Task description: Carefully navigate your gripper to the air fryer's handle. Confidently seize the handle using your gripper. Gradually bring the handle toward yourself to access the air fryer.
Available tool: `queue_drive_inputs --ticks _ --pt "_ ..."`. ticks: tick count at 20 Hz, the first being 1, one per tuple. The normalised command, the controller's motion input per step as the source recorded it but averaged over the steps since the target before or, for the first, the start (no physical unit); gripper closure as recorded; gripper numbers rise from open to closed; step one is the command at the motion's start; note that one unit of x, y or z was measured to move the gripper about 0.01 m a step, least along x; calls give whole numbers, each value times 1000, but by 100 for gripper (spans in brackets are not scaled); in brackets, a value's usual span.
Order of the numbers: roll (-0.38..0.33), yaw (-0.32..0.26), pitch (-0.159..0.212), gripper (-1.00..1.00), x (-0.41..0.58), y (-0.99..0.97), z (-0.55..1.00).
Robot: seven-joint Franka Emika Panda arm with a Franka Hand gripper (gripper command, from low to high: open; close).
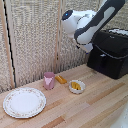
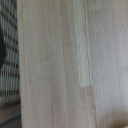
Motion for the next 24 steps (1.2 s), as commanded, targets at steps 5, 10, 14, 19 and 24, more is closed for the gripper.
queue_drive_inputs --ticks 5,10,14,19,24 --pt "-86 60 0 -100 0 -469 -306" --pt "-89 165 0 -100 0 -516 -277" --pt "-102 240 0 -100 0 -483 -244" --pt "-124 218 17 -100 -29 -451 -205" --pt "-138 179 69 -100 -135 -431 -34"
